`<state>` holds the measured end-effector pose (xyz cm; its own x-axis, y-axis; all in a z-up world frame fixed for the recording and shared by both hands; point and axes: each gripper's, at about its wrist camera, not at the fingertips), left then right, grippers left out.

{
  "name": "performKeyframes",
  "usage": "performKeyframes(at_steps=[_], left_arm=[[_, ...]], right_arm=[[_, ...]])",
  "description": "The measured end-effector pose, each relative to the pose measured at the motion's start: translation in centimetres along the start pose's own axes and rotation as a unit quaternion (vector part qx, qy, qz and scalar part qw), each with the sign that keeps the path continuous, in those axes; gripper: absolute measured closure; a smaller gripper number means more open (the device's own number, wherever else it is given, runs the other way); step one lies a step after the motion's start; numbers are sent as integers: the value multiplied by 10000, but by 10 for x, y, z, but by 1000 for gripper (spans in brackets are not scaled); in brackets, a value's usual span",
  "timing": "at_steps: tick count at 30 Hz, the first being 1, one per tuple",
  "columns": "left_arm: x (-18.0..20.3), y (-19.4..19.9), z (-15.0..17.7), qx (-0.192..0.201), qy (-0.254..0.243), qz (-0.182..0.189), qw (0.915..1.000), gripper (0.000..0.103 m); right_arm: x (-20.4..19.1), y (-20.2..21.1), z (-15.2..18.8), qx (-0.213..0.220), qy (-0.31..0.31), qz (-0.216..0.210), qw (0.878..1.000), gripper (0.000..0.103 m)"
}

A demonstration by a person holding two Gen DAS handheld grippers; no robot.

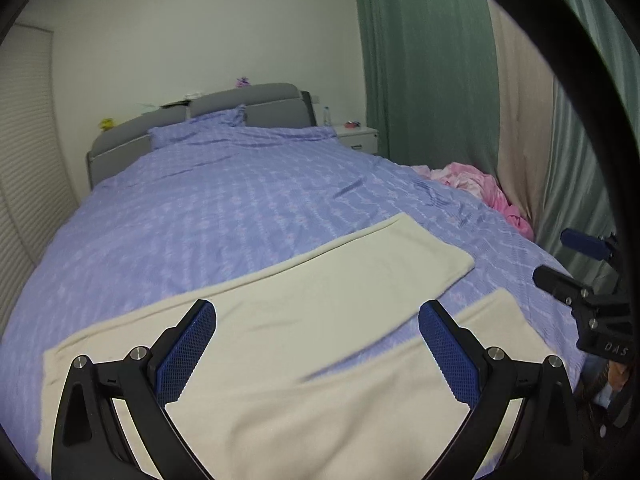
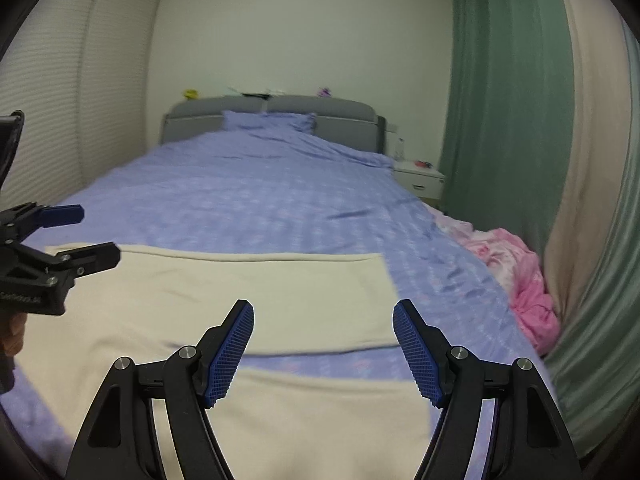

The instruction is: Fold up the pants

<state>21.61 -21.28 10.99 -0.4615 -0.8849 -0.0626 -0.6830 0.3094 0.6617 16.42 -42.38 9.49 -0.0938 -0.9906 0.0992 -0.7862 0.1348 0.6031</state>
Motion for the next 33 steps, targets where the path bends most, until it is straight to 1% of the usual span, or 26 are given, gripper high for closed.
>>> performKeyframes(at_steps=[2, 3, 5, 6, 9, 11, 12, 15, 17, 19, 20, 23, 24, 27, 28, 30, 33], left_arm=[[-11, 20, 17, 22, 134, -109, 9998, 0], [-18, 32, 28, 60, 213, -125, 9997, 0], [-33, 53, 51, 103, 362, -185, 9991, 0], [-43, 67, 67, 148, 414, -277, 9986, 0], [-64, 92, 100, 280, 491, -613, 9965, 0], [-78, 104, 118, 288, 596, -825, 9944, 0], [-92, 113, 131, 264, 722, -935, 9927, 0], [-118, 128, 156, 220, 1002, -1085, 9888, 0], [-139, 139, 177, 191, 1158, -1212, 9857, 0], [-153, 146, 193, 157, 1247, -1388, 9823, 0], [-159, 149, 200, 154, 1295, -1459, 9807, 0], [-186, 157, 225, 90, 1519, -1608, 9752, 0], [-188, 157, 231, 80, 1564, -1630, 9741, 0], [-219, 159, 260, 53, 1800, -1805, 9670, 0], [-224, 157, 265, 51, 1862, -1875, 9644, 0], [-241, 154, 282, -11, 2020, -1972, 9593, 0], [-272, 153, 312, -175, 2295, -1967, 9531, 0]], right_arm=[[-21, 19, 10, 52, 102, -127, 9999, 28], [-33, 30, 15, 73, 158, -260, 9995, 28], [-53, 43, 23, 137, 227, -331, 9991, 28], [-65, 51, 29, 212, 274, -328, 9989, 28], [-101, 73, 47, 446, 304, -353, 9979, 28], [-124, 82, 57, 560, 234, -509, 9969, 28], [-138, 85, 62, 606, 216, -579, 9962, 28], [-176, 91, 77, 686, 245, -793, 9942, 28], [-197, 89, 84, 706, 139, -907, 9933, 28], [-222, 83, 93, 546, 8, -1275, 9903, 28], [-236, 78, 99, 477, -60, -1529, 9871, 28], [-264, 62, 110, 277, -292, -1839, 9821, 28], [-275, 55, 115, 175, -385, -1991, 9791, 28], [-303, 34, 125, -119, -607, -2434, 9679, 28], [-313, 27, 128, -172, -587, -2517, 9659, 28], [-332, 9, 134, -360, -531, -2520, 9656, 28], [-353, -9, 146, -667, -641, -2560, 9622, 28]])
Point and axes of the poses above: each gripper's, at about its wrist camera, not at the fingertips, and y roughly against the way its jaws point, x to its right, z to its underside, and after that the axes turned 9 degrees about -x, right-handed
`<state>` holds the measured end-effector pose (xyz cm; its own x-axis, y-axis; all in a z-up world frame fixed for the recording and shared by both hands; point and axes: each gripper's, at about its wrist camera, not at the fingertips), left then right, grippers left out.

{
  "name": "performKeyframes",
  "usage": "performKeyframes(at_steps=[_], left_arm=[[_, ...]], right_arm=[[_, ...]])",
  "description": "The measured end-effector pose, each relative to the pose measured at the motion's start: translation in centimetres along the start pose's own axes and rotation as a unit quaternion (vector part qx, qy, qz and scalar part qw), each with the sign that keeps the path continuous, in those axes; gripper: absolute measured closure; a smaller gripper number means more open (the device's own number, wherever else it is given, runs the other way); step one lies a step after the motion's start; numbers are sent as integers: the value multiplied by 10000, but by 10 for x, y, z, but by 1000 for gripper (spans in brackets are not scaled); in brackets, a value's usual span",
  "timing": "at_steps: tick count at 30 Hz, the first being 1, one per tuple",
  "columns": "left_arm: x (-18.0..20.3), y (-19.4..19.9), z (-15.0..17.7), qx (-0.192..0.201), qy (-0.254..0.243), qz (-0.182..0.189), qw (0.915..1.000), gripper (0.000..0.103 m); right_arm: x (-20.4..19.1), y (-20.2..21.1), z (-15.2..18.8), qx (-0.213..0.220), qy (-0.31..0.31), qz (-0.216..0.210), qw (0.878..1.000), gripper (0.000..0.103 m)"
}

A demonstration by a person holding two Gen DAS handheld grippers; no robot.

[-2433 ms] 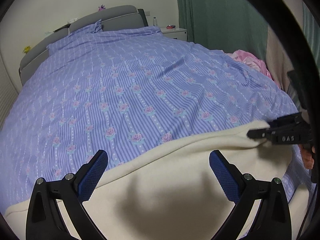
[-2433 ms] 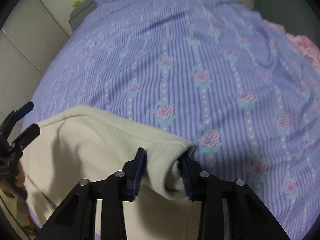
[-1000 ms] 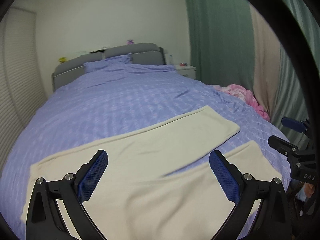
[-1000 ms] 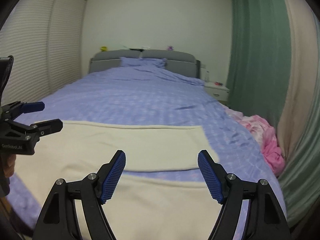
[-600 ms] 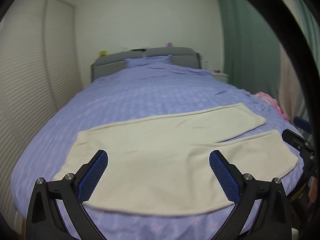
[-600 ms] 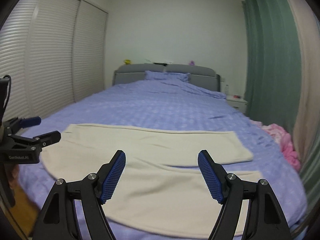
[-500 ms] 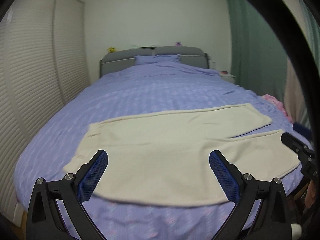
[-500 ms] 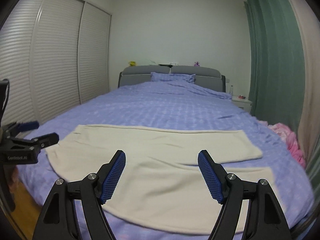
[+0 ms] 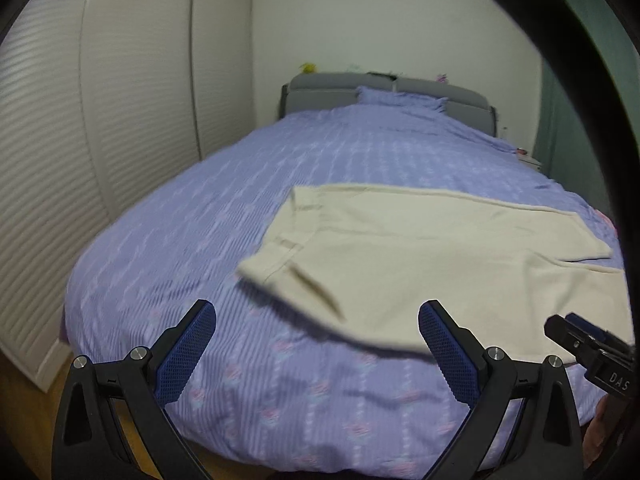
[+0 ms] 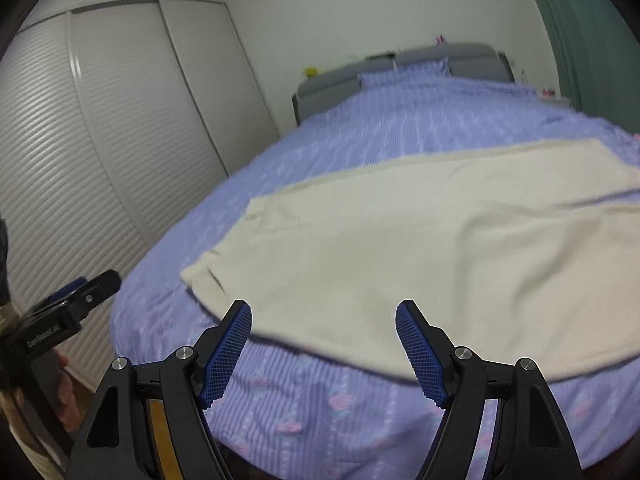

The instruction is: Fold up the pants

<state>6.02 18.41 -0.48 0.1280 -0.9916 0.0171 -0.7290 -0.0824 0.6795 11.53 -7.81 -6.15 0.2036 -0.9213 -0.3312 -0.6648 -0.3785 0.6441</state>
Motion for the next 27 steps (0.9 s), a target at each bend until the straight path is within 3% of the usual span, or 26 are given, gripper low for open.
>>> performKeyframes(at_steps=[5, 9, 14, 23, 27], left_arm=[[-12, -24, 17, -371, 438, 147, 9982, 0], [-4, -44, 32, -620, 328, 104, 9975, 0], [17, -58, 37, -816, 138, 96, 9965, 0], [19, -82, 31, -999, 214, 95, 9947, 0], [16, -92, 28, -1087, 373, 170, 9932, 0]], right_arm=[[10, -8, 24, -514, -405, -85, 9978, 28], [44, -18, 30, -652, -998, 137, 9928, 28], [75, -35, 39, -980, -1710, 80, 9804, 28], [106, -56, 45, -1270, -2224, -89, 9666, 28], [105, -58, 38, -1093, -2082, -69, 9719, 28]])
Point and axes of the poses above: each gripper's, at about its wrist camera, not at the fingertips, and y roughly against the way its jaws point, x to its right, z to its underside, and after that the axes turned 9 degrees about -x, right-handed
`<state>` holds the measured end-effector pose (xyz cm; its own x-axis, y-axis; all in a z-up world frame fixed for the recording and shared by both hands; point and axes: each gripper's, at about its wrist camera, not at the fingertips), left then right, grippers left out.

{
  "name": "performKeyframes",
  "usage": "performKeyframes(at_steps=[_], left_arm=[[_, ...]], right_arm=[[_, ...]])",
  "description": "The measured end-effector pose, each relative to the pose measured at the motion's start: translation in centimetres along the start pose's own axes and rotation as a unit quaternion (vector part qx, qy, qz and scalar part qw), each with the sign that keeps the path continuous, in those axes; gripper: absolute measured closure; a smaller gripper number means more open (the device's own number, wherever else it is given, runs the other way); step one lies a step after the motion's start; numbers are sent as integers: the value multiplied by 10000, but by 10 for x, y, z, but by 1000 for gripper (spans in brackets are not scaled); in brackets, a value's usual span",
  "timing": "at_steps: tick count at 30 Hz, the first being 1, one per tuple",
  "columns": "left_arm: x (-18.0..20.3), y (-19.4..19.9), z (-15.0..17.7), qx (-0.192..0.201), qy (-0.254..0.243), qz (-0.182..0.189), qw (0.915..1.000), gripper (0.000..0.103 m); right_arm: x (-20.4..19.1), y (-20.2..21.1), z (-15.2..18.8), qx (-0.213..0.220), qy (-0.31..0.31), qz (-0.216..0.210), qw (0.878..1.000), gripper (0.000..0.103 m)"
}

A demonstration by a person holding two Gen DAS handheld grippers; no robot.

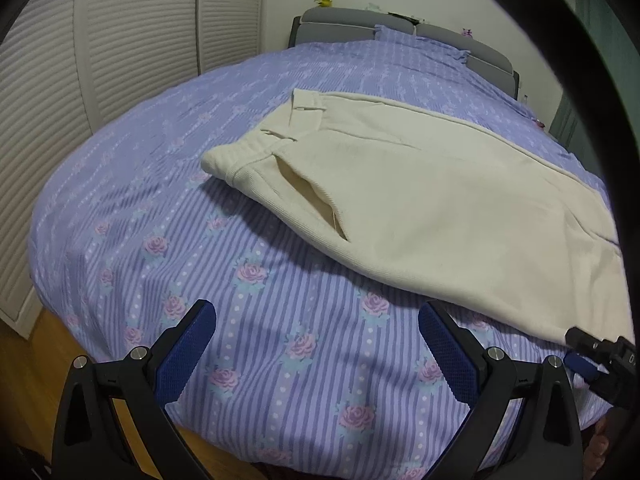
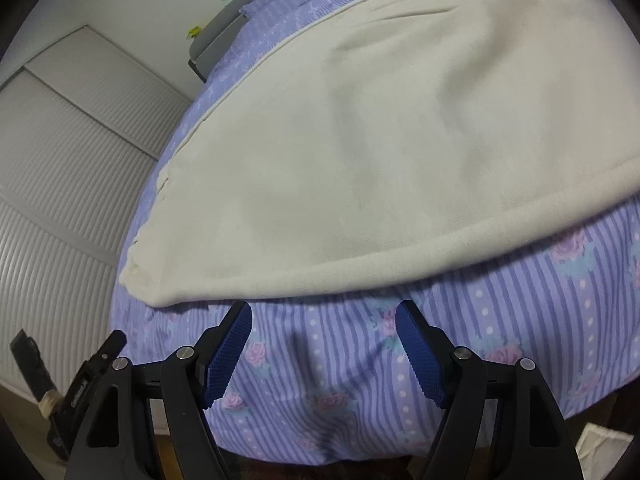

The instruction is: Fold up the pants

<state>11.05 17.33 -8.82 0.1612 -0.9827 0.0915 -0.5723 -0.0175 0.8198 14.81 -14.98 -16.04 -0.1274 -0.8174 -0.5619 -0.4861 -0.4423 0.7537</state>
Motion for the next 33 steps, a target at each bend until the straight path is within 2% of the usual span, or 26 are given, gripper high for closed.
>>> performKeyframes(at_steps=[3, 8, 11, 14, 16, 17, 19, 22, 29, 33], left_arm=[[-1, -4, -10, 27, 6, 33, 10000, 0], [-3, -22, -33, -80, 202, 514, 9984, 0], [2, -42, -44, -230, 185, 578, 9979, 7], [5, -58, -48, -266, 191, 508, 9982, 20], [4, -66, -49, -349, 304, 521, 9976, 36], [3, -70, -48, -399, 383, 605, 9966, 40], [3, -74, -48, -471, 515, 711, 9950, 72], [3, -71, -46, -449, 676, 844, 9931, 87], [17, -37, -52, -78, 536, 573, 9969, 91], [26, -16, -66, 202, 572, 446, 9972, 91]], right_arm=[[1, 2, -13, 303, 45, 155, 9994, 28], [6, 10, -19, 611, -56, 668, 9959, 28], [3, 13, -20, 691, 185, 981, 9926, 31], [0, 17, -26, 667, 368, 1231, 9895, 41], [-6, 19, -30, 602, 527, 1388, 9871, 44], [-13, 18, -31, 631, 643, 1479, 9849, 50], [-22, 20, -32, 697, 953, 1700, 9783, 59], [-28, 27, -32, 754, 1230, 1818, 9727, 67], [-36, 57, -38, 1131, 1584, 1724, 9656, 82], [-44, 77, -50, 1428, 1698, 1576, 9622, 84]])
Point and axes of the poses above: each gripper's, at about its wrist camera, not at the fingertips, and y roughly against the way its jaws point, x to its right, z to its underside, and after that the axes turned 9 degrees about -x, right-handed
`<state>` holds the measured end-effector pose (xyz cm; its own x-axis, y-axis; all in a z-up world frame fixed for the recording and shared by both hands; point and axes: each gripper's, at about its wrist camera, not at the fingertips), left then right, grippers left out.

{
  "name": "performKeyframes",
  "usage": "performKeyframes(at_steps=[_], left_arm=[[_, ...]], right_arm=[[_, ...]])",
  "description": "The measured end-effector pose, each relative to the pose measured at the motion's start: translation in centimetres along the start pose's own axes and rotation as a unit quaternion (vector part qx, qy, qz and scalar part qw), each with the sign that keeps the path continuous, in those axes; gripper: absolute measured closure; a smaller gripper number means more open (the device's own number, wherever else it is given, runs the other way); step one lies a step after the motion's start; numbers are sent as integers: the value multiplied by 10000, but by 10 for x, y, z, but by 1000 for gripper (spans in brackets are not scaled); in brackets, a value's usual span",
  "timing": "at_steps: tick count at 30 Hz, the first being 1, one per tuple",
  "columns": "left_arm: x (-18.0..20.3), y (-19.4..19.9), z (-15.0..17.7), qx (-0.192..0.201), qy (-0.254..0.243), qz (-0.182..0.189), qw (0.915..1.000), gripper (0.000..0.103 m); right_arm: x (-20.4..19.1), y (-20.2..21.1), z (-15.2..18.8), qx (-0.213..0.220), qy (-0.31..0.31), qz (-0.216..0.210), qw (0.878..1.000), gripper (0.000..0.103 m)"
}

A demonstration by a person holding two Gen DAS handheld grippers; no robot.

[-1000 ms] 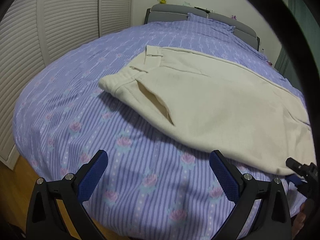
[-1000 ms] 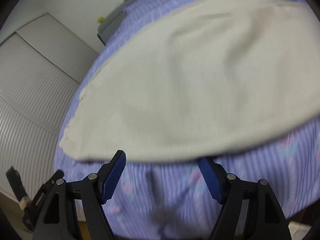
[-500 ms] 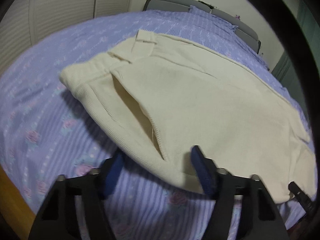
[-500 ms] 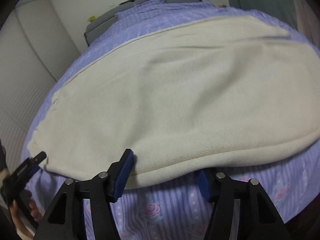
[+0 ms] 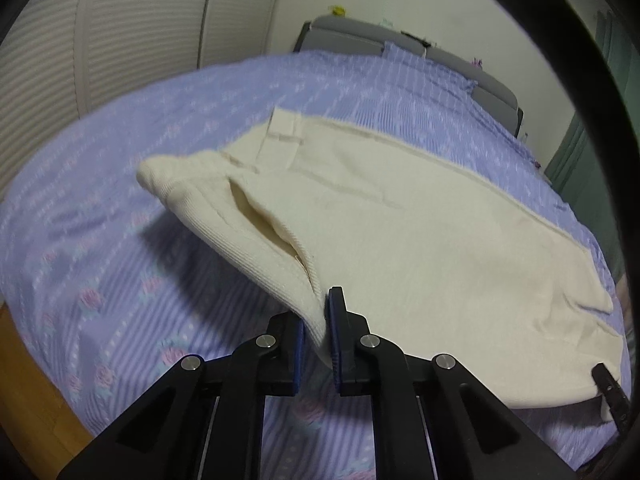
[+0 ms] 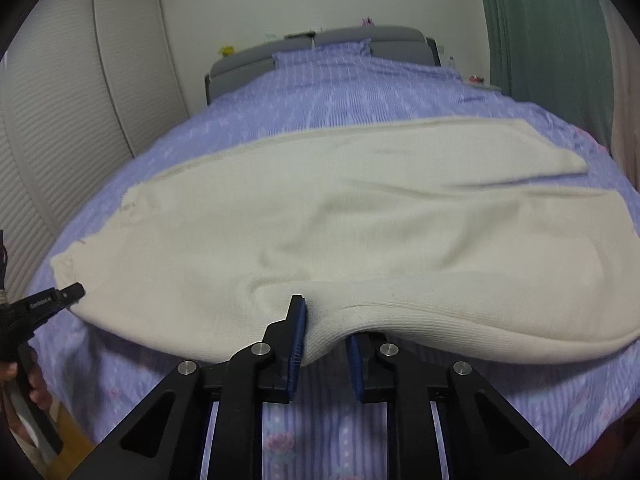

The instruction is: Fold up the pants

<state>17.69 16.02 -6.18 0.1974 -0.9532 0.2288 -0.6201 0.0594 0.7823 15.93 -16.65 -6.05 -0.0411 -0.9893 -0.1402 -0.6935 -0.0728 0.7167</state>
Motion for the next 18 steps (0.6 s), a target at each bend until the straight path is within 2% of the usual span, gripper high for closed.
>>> performKeyframes(at_steps=[5, 9, 13, 18], left_arm=[[17, 13, -29, 244, 128, -6, 9996, 92], [35, 18, -62, 422, 72, 37, 9991, 92], [51, 13, -104, 532, -56, -20, 9986, 92], [72, -11, -163, 498, -262, -197, 9982, 92]], right_arm=[[0, 21, -31, 552, 199, -57, 9983, 87], [3, 21, -77, 766, 263, -146, 9966, 87], [5, 9, -122, 785, 360, -206, 9961, 88], [4, -28, -186, 605, 601, -105, 9963, 88]])
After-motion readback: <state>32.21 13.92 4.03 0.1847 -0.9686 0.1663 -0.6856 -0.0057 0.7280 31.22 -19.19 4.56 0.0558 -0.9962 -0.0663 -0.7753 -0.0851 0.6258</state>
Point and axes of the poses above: each gripper's, at about its wrist camera, not at the fingertips, and y roughly against the way its jaws point, x to its right, z to its underside, and after that the axes turned 9 degrees about -x, right-handed
